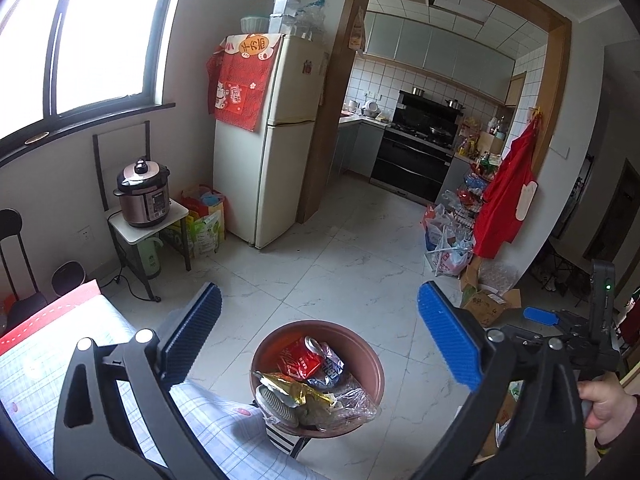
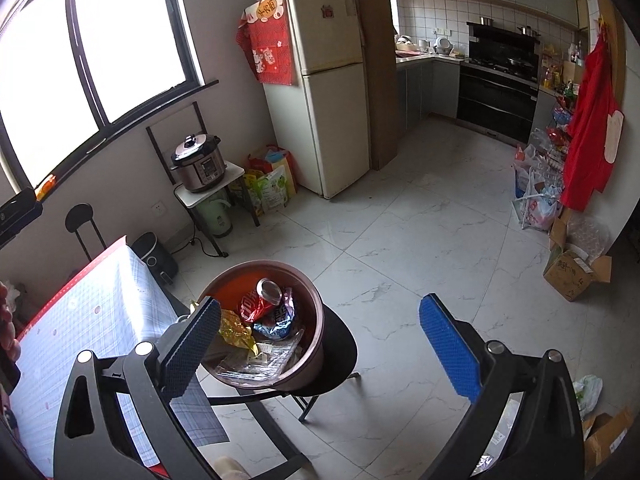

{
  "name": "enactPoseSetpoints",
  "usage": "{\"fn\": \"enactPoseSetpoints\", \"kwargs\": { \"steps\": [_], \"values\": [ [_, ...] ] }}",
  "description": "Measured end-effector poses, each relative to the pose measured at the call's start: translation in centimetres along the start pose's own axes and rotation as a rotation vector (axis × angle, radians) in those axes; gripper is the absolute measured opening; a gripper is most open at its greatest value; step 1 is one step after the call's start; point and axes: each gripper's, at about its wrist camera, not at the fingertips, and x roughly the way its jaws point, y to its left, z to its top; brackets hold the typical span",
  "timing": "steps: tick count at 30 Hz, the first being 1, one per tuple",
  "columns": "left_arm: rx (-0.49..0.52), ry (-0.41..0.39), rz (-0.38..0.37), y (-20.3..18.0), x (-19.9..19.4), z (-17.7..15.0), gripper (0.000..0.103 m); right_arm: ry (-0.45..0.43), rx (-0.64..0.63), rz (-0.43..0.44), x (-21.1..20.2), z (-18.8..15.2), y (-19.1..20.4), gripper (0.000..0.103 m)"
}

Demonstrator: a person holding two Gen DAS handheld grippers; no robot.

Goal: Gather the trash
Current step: 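Carry the grey sponge over the bin and release it with the left tool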

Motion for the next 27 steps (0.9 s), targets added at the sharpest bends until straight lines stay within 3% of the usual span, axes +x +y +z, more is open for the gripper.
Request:
{"fn": "enactPoseSetpoints", "kwargs": {
  "steps": [13, 27],
  "values": [
    [-0.044, -0.029, 0.087, 1.4, -9.2, -1.6, 0.097, -0.044, -0.126, 0.068, -5.3, 0.2, 5.8, 0.097],
    [-0.013, -0.086, 0.095, 4.5, -21.3, -3.3, 0.097, -0.157, -0.089, 0.07, -14.5, -2.4, 14.0, 0.097]
  ]
}}
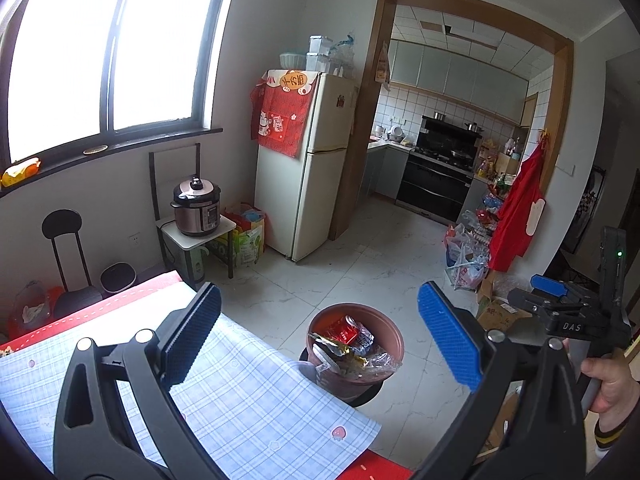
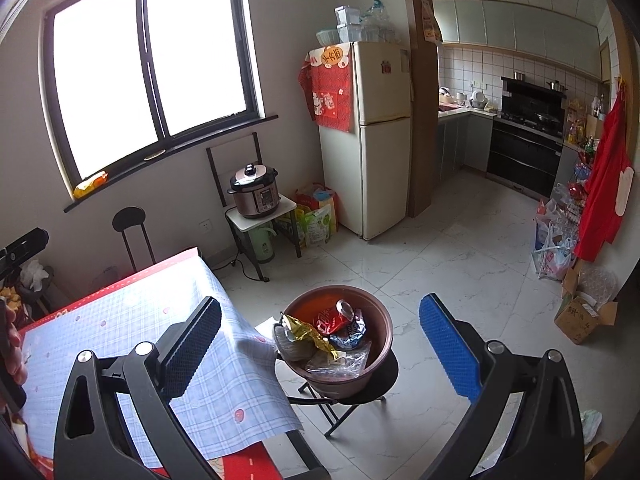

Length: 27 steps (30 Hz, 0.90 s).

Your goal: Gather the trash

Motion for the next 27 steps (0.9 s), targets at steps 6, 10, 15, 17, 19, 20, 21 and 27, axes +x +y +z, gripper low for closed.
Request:
{"fn": "enactPoseSetpoints", "kwargs": {
  "steps": [6, 10, 15, 17, 19, 20, 21, 27],
  "values": [
    [0.009, -0.033, 0.016, 1.3, -4.6, -0.9, 0.097, -0.032, 0.031, -0.013, -3.1, -0.9, 2.8, 0.097],
    [-0.004, -0.048, 0.064, 2.3, -7.0, -1.5, 0.097, -0.039, 0.031, -0.024, -4.3, -1.3, 4.4, 0.097],
    [-0.002, -0.051, 0.114, 3.5, -8.9, -2.1, 0.097, -0.039, 0.039, -0.043, -5.0, -1.9, 5.7, 0.097],
    [-0.007, -0.051, 0.122, 4.0, -9.4, -2.2, 0.097, -0.037, 0.038, -0.045, -4.9, -2.0, 6.1, 0.097],
    [-0.009, -0.054, 0.133, 4.4, -9.8, -2.3, 0.097, -0.038, 0.038, -0.044, -4.8, -2.0, 6.1, 0.097],
    [-0.008, -0.056, 0.139, 4.5, -9.9, -2.4, 0.097, -0.038, 0.037, -0.043, -4.9, -2.0, 6.2, 0.097],
    [-0.005, -0.058, 0.149, 4.6, -10.1, -2.4, 0.097, -0.039, 0.035, -0.044, -4.9, -2.0, 6.3, 0.097],
    [0.011, -0.068, 0.179, 4.7, -10.3, -2.2, 0.097, -0.047, 0.025, -0.048, -5.2, -2.3, 7.5, 0.097]
  ]
}}
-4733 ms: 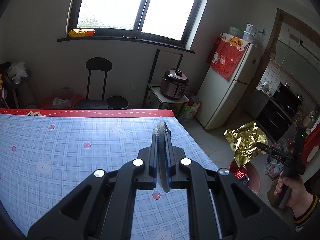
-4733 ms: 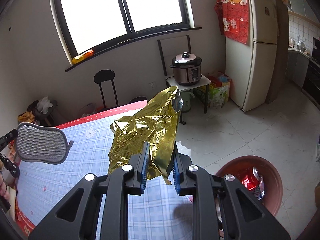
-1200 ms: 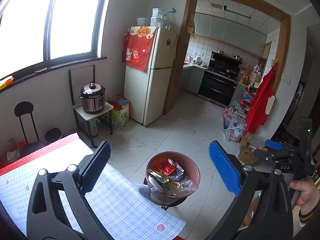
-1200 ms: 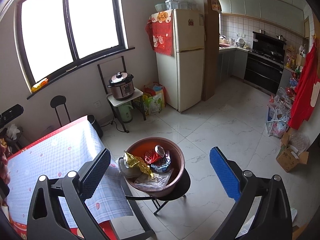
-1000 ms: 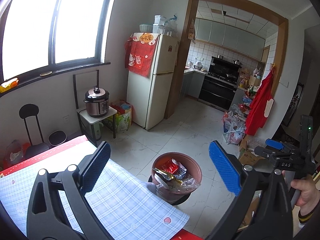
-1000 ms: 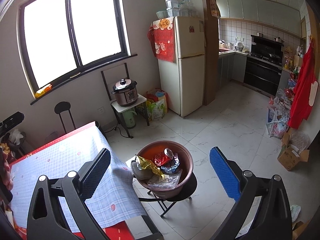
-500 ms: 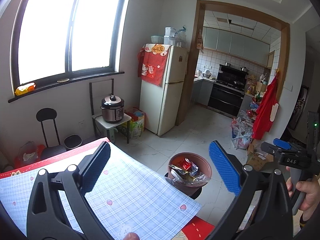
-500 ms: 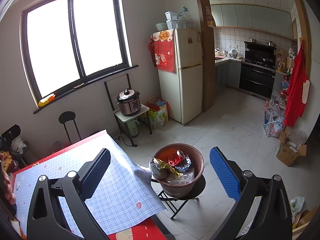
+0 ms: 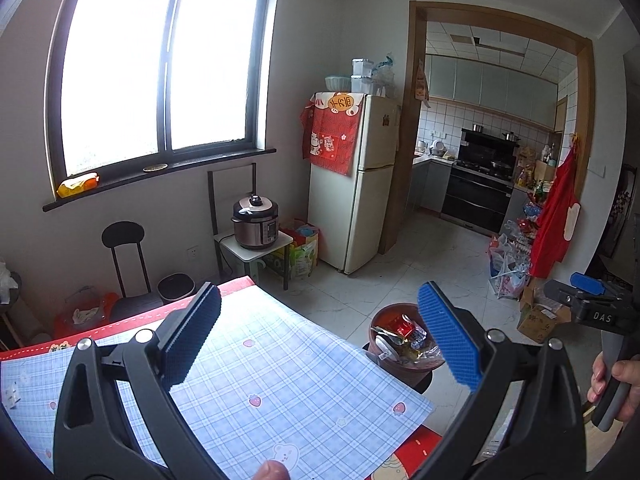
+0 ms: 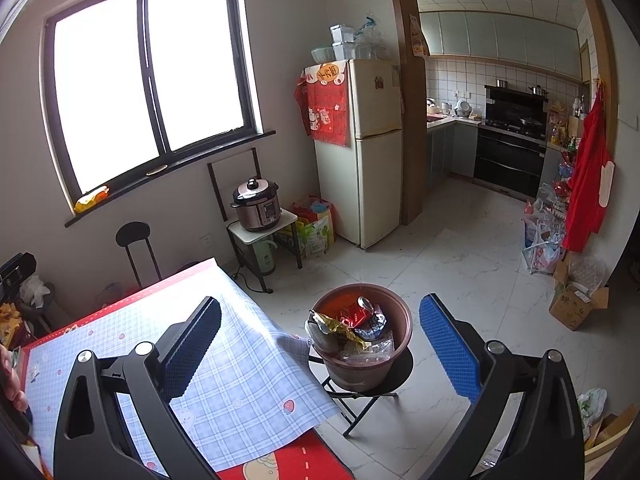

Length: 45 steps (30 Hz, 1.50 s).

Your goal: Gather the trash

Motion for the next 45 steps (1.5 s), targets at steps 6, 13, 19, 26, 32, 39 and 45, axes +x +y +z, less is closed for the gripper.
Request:
{"fn": "enactPoseSetpoints", "kwargs": {
  "steps": [6, 13, 19, 26, 32, 39, 45],
  "values": [
    [-0.023, -0.011, -0.013, 0.3, 0.0, 0.1, 0.097, -0.007, -0.01, -0.006, -0.1, 0.2, 0.0, 0.097],
    [-0.034, -0.011, -0.014, 0.0, 0.5, 0.2, 0.097, -0.012, -0.016, -0.019, 0.0, 0.5, -0.2, 0.097],
    [-0.013, -0.012, 0.033, -0.6, 0.9, 0.2, 0.097, -0.01, -0.013, -0.024, 0.1, 0.5, -0.4, 0.097],
    [-0.007, 0.0, 0.032, -1.0, 1.4, 0.1, 0.097, -0.014, -0.01, -0.034, -0.1, 0.3, -0.8, 0.097],
    [-0.012, 0.004, 0.035, -1.1, 1.7, 0.0, 0.097, -0.018, -0.007, -0.039, 0.0, 0.3, -1.2, 0.097],
    [0.012, -0.015, 0.09, -1.9, 1.6, 0.2, 0.097, -0.018, -0.006, -0.04, 0.0, 0.4, -1.3, 0.097],
    [0.027, -0.015, 0.077, -2.3, 1.8, 0.2, 0.097, -0.018, -0.003, -0.043, 0.1, 0.5, -1.4, 0.097]
  ]
}}
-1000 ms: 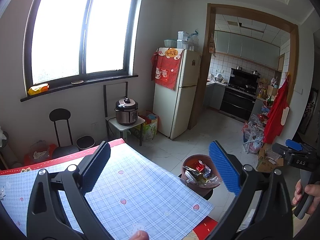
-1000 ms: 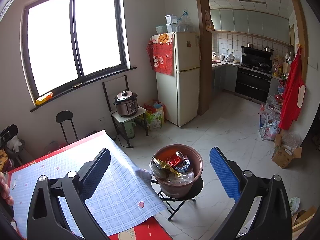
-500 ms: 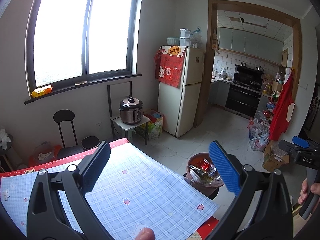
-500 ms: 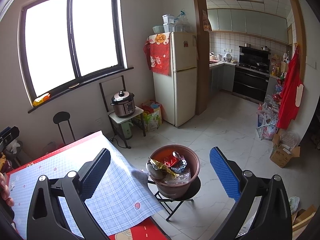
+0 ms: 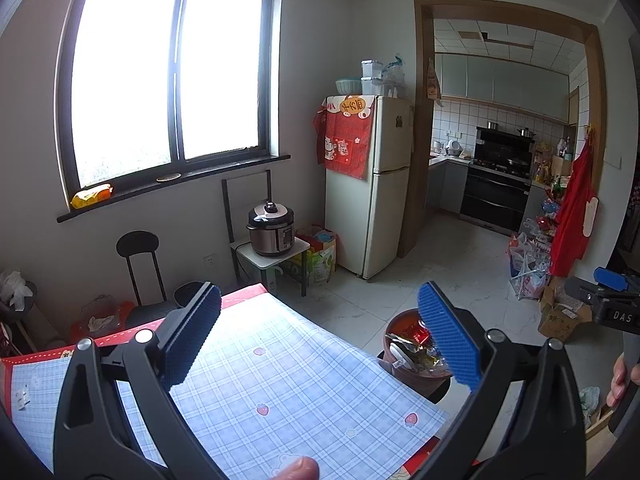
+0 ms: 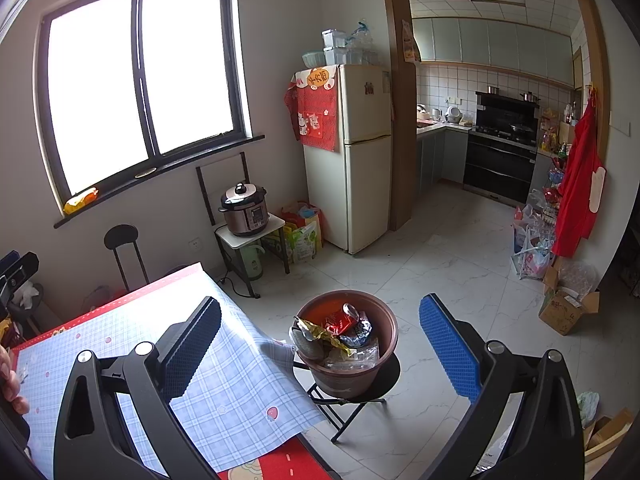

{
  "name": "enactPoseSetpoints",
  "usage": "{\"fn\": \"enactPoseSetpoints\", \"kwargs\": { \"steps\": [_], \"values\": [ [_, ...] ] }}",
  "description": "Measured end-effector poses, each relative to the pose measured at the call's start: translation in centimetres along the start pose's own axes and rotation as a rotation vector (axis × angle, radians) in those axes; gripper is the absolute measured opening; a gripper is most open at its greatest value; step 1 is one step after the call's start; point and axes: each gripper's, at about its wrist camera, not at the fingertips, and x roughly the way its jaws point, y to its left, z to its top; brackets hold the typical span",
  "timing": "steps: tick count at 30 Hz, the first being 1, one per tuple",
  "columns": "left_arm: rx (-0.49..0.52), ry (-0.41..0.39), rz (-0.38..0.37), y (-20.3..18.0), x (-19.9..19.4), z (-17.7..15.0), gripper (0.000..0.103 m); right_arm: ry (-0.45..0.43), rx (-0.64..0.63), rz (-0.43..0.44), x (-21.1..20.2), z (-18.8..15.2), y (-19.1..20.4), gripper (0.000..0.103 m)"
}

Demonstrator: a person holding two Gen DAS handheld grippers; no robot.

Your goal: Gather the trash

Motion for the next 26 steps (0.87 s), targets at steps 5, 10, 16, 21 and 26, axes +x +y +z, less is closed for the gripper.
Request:
{"fn": "enactPoseSetpoints", "kwargs": {
  "steps": [5, 10, 16, 21, 26],
  "values": [
    [-0.012, 0.016, -0.027, 0.1, 0.4, 0.1, 0.097, -0.002, -0.001, -0.006, 0.0, 0.0, -0.1, 0.097],
    [0.015, 0.016, -0.022, -0.7, 0.6, 0.0, 0.097, -0.002, -0.002, -0.008, -0.1, 0.0, -0.3, 0.097],
    [0.005, 0.02, -0.031, -0.7, 0.8, -0.1, 0.097, -0.004, -0.001, -0.011, 0.0, 0.1, -0.4, 0.097],
    [0.005, 0.029, -0.036, -0.8, 1.0, 0.0, 0.097, -0.002, 0.003, -0.014, 0.0, 0.1, -0.6, 0.097],
    [0.0, 0.035, -0.029, -0.7, 1.2, 0.1, 0.097, -0.002, 0.005, -0.017, -0.1, 0.1, -0.6, 0.097]
  ]
}}
